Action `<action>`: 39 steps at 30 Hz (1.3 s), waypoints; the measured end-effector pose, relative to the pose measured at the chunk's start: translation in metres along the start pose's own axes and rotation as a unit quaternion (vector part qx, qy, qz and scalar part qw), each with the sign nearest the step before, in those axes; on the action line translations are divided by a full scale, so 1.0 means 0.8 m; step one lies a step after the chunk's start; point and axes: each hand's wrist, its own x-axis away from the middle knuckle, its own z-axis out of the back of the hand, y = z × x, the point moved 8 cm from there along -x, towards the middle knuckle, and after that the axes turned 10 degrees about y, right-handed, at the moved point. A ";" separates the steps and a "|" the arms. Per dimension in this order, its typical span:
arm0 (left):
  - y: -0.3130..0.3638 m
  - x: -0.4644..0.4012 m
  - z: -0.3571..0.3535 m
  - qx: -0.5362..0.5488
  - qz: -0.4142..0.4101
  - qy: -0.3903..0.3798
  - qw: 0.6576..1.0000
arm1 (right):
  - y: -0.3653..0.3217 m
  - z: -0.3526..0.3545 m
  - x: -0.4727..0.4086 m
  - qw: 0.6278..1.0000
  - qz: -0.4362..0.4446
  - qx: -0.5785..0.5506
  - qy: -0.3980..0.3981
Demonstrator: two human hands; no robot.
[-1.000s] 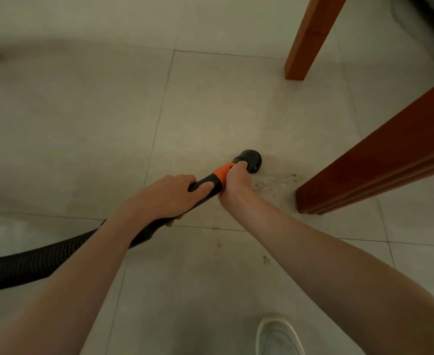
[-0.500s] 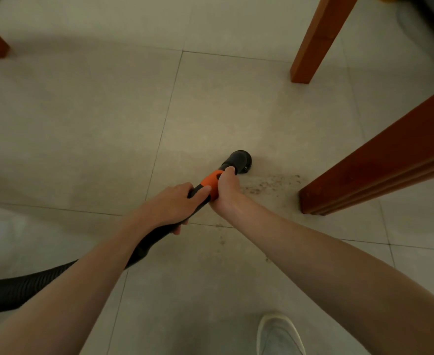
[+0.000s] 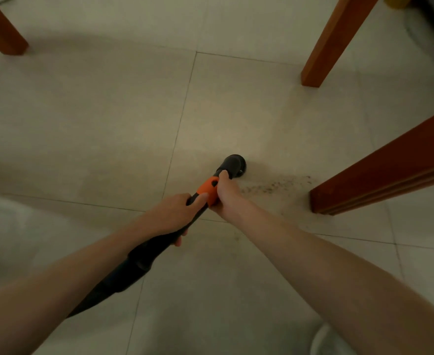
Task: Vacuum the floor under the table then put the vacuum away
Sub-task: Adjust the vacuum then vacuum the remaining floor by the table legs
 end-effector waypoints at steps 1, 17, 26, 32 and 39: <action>-0.005 0.000 0.003 0.014 0.003 0.002 1.000 | 0.002 -0.002 0.002 0.999 0.028 0.014 0.018; -0.080 0.051 0.006 0.029 0.058 0.044 0.997 | 0.077 -0.044 0.038 0.998 0.047 0.050 -0.006; -0.069 0.047 -0.012 0.035 0.046 0.049 0.997 | 0.068 -0.023 0.030 0.995 0.072 0.066 0.016; -0.059 0.029 -0.018 0.064 0.036 0.071 0.995 | 0.046 -0.019 0.017 0.990 0.098 0.095 0.023; -0.052 0.010 -0.027 0.096 0.034 0.076 0.992 | 0.030 -0.020 0.002 0.985 0.117 0.120 0.029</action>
